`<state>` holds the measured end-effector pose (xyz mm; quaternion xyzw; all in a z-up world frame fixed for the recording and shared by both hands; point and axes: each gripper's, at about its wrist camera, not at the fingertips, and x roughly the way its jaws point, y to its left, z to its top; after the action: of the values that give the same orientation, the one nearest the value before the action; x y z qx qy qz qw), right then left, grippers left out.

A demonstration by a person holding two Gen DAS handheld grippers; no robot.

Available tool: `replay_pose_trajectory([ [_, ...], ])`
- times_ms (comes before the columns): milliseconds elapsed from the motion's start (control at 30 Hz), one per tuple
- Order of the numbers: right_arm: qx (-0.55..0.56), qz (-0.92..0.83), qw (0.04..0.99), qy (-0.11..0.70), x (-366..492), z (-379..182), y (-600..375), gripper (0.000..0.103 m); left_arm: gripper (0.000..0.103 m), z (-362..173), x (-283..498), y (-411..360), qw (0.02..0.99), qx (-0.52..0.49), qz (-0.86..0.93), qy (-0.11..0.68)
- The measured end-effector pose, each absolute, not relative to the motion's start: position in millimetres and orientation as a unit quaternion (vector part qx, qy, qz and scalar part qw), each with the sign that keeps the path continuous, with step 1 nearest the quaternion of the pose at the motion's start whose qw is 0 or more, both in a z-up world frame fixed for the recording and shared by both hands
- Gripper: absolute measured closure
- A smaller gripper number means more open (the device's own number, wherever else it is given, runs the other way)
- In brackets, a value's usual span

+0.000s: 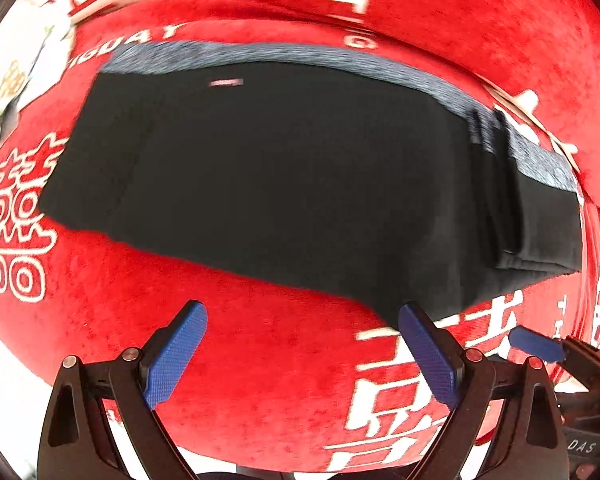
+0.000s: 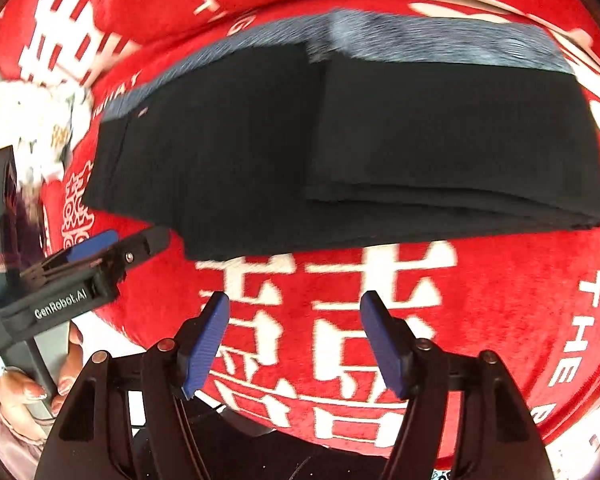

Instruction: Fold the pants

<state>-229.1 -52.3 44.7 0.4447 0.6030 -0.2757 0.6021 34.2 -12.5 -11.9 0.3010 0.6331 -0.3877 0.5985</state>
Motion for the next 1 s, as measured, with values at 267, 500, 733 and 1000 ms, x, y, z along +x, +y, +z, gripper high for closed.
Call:
replay_pose_trajectory([
  [267,0.435,-0.245,0.601,0.624,-191,33,-34,0.032,0.006,-18,89,27,0.618,0.269,-0.347,0.653],
  [500,0.424,-0.233,0.604,0.633,-165,27,-28,0.032,0.006,-27,147,64,0.623,0.162,-0.32,0.695],
  [733,0.406,-0.23,0.61,0.64,-146,21,-29,0.031,0.006,-40,192,81,0.617,0.086,-0.312,0.717],
  [1000,0.347,-0.249,0.646,0.633,-126,37,-32,0.031,0.006,-56,191,70,0.586,0.021,-0.346,0.732],
])
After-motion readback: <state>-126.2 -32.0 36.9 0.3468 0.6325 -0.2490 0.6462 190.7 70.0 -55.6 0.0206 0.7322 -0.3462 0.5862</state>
